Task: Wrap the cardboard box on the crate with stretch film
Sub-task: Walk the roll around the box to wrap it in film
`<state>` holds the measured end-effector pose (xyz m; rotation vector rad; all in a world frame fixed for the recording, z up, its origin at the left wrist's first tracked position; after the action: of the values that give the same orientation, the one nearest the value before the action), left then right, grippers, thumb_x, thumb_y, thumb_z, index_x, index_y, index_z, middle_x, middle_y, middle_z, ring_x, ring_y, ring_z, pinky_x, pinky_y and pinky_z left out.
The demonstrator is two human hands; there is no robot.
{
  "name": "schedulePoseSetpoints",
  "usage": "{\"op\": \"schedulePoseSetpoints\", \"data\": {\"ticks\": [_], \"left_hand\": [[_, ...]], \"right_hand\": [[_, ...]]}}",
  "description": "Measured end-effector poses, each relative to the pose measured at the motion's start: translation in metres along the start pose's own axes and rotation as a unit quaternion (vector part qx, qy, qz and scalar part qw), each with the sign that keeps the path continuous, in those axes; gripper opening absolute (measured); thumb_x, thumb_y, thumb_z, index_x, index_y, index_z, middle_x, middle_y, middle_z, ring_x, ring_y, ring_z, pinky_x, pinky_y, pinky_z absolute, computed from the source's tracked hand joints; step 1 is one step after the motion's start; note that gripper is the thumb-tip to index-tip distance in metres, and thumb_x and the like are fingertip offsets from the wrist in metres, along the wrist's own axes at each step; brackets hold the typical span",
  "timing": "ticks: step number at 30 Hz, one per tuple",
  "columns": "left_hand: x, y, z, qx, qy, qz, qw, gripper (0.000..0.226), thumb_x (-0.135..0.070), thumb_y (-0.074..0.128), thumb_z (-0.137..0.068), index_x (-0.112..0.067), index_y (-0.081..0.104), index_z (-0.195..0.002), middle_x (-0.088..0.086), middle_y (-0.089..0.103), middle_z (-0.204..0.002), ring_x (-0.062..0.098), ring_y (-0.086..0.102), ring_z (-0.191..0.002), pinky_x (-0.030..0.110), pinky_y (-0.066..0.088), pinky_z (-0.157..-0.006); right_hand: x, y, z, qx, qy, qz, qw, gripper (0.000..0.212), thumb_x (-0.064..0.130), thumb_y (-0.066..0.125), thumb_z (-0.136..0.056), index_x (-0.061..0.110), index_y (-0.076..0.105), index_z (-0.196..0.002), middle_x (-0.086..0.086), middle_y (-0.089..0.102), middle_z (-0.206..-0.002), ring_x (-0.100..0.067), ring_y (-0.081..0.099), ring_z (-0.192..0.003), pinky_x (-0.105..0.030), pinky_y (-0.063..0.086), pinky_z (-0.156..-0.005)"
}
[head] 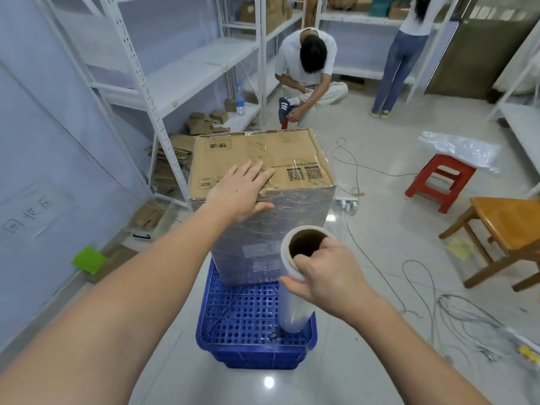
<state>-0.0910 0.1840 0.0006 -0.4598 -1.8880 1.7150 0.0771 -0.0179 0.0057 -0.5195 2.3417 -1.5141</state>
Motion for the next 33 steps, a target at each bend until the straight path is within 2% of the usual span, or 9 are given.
{"op": "schedulePoseSetpoints", "data": {"ticks": [6, 13, 17, 19, 21, 23, 25, 31, 33], "left_hand": [[0.001, 0.004, 0.005, -0.013, -0.002, 0.001, 1.0, 0.09, -0.078, 0.033, -0.093, -0.031, 0.0, -0.163, 0.005, 0.009, -0.172, 0.028, 0.012, -0.158, 0.05, 0.015, -0.128], [0.003, 0.005, 0.001, -0.017, -0.002, 0.005, 1.0, 0.091, -0.079, 0.034, -0.093, -0.031, 0.001, -0.163, 0.005, 0.01, -0.172, 0.028, 0.012, -0.158, 0.049, 0.015, -0.128], [0.003, 0.005, 0.0, -0.015, -0.002, 0.014, 1.0, 0.092, -0.079, 0.036, -0.092, -0.032, 0.003, -0.163, 0.004, 0.01, -0.172, 0.027, 0.012, -0.158, 0.05, 0.015, -0.128], [0.004, 0.004, 0.0, -0.014, -0.003, 0.018, 1.0, 0.093, -0.08, 0.039, -0.091, -0.033, 0.004, -0.163, 0.004, 0.011, -0.172, 0.027, 0.013, -0.158, 0.05, 0.016, -0.128], [0.005, 0.002, 0.002, -0.015, -0.003, 0.023, 1.0, 0.094, -0.08, 0.041, -0.09, -0.034, 0.006, -0.163, 0.003, 0.012, -0.172, 0.026, 0.014, -0.158, 0.05, 0.016, -0.128], [0.006, 0.001, 0.003, -0.013, -0.003, 0.034, 0.999, 0.095, -0.081, 0.044, -0.088, -0.035, 0.007, -0.163, 0.002, 0.012, -0.172, 0.026, 0.014, -0.158, 0.05, 0.016, -0.128], [0.007, 0.001, 0.002, -0.011, -0.001, 0.045, 0.999, 0.097, -0.082, 0.046, -0.087, -0.035, 0.007, -0.163, 0.002, 0.012, -0.172, 0.026, 0.013, -0.158, 0.05, 0.015, -0.128], [0.014, -0.014, 0.007, -0.001, 0.038, 0.18, 0.983, 0.107, -0.062, 0.074, -0.082, -0.034, 0.01, -0.163, 0.002, 0.019, -0.17, 0.028, 0.017, -0.157, 0.05, 0.012, -0.128], [0.03, -0.022, 0.011, 0.029, 0.089, 0.2, 0.975, 0.1, -0.054, 0.077, -0.084, -0.034, 0.018, -0.162, 0.002, 0.017, -0.171, 0.026, 0.018, -0.157, 0.05, 0.015, -0.128]], "right_hand": [[0.031, 0.01, -0.017, 0.02, -0.093, -0.008, 0.995, 0.043, 0.053, 0.063, -0.085, 0.02, 0.054, -0.058, 0.004, 0.049, -0.045, -0.017, 0.036, -0.043, -0.03, 0.041, -0.067], [0.033, 0.005, -0.028, 0.083, -0.102, -0.007, 0.991, 0.043, 0.054, 0.067, -0.081, 0.02, 0.052, -0.059, 0.004, 0.049, -0.045, -0.018, 0.041, -0.044, -0.031, 0.044, -0.068], [0.05, -0.002, -0.029, 0.129, -0.023, 0.033, 0.991, 0.043, 0.048, 0.068, -0.082, 0.019, 0.038, -0.071, 0.002, 0.055, -0.05, -0.02, 0.041, -0.045, -0.034, 0.043, -0.07], [0.064, -0.005, -0.027, 0.121, 0.015, 0.028, 0.992, 0.031, 0.04, 0.06, -0.089, 0.015, 0.042, -0.085, 0.001, 0.059, -0.057, -0.024, 0.044, -0.048, -0.038, 0.038, -0.07], [0.072, -0.008, -0.03, 0.123, 0.072, 0.009, 0.99, 0.038, 0.049, 0.052, -0.093, 0.013, 0.043, -0.1, 0.002, 0.056, -0.061, -0.023, 0.044, -0.05, -0.037, 0.033, -0.069], [0.073, -0.011, -0.037, 0.137, 0.116, 0.012, 0.984, 0.055, 0.067, 0.045, -0.091, 0.013, 0.042, -0.096, 0.004, 0.049, -0.057, -0.021, 0.045, -0.048, -0.036, 0.032, -0.067], [0.074, -0.013, -0.041, 0.159, 0.125, 0.043, 0.978, 0.058, 0.071, 0.042, -0.091, 0.013, 0.044, -0.093, 0.004, 0.048, -0.057, -0.021, 0.047, -0.049, -0.036, 0.033, -0.066], [0.078, -0.01, -0.038, 0.171, 0.253, 0.049, 0.951, 0.023, 0.037, 0.044, -0.098, 0.017, 0.037, -0.088, 0.004, 0.035, -0.058, -0.016, 0.03, -0.049, -0.035, 0.025, -0.066], [0.083, -0.011, -0.043, 0.176, 0.308, 0.048, 0.934, 0.027, 0.044, 0.044, -0.095, 0.018, 0.042, -0.088, 0.004, 0.039, -0.059, -0.018, 0.036, -0.052, -0.034, 0.026, -0.066]]}}
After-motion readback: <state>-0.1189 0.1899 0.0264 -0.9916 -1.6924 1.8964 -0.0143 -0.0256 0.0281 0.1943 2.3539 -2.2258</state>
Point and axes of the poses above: each hand's wrist, its own z-axis away from the middle knuckle, its own y-axis out of the palm, x = y × z, the point moved 2 cm from there along -z, towards the middle knuckle
